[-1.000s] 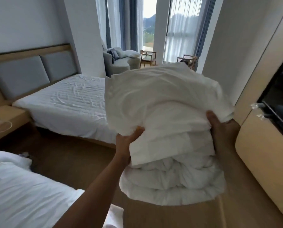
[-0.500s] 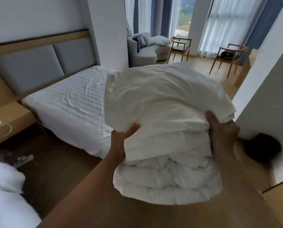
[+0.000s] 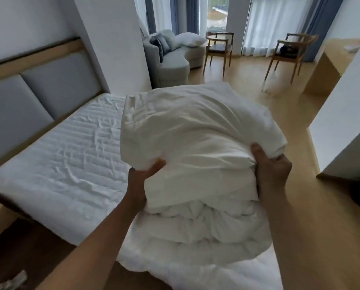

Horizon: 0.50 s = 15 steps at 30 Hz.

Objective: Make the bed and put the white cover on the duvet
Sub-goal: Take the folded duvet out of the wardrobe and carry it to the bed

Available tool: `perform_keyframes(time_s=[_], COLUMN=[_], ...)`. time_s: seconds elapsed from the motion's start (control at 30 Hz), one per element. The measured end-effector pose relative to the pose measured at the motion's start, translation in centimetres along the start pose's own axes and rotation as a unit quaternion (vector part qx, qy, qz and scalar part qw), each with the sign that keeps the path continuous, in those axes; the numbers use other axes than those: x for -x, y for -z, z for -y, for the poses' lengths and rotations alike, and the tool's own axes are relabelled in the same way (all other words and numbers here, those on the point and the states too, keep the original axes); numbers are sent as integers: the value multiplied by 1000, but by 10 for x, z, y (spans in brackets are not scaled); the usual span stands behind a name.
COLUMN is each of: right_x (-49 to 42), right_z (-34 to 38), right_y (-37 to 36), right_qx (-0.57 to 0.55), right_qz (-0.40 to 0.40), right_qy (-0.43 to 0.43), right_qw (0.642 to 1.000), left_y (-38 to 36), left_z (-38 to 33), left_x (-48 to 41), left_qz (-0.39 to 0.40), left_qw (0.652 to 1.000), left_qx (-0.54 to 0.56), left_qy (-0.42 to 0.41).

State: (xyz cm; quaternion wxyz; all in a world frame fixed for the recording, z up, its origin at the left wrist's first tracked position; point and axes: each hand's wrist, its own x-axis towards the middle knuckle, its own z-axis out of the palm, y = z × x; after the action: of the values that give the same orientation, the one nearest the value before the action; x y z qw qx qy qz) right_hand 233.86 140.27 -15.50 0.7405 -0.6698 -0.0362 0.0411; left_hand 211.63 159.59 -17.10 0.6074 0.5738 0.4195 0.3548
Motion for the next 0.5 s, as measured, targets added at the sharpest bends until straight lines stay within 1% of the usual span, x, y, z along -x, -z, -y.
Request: perform_keyframes(time_s=[0.17,0.33,0.43,0.5], right_x=[-45,-83,-93,-96], right_z=[-51,-107,-151,-189], right_y=[-129,-266,-345,-396], right_qx=[-43,-50,-50,-48], right_qz=[-10,-60,-92,-105], right_qy=[-23,-51,-52,-59], right_qw=[999,996,993,992], left_y=[18,51,75,97], left_z=[-3,1,17,44], left_x=[-154,-316,-411,-473], left_qz=[12,42,64,86], left_qw=[999,995,992,989], left_qx=[-41,-88,-111,-122], left_qy=[10,7,-2,-10])
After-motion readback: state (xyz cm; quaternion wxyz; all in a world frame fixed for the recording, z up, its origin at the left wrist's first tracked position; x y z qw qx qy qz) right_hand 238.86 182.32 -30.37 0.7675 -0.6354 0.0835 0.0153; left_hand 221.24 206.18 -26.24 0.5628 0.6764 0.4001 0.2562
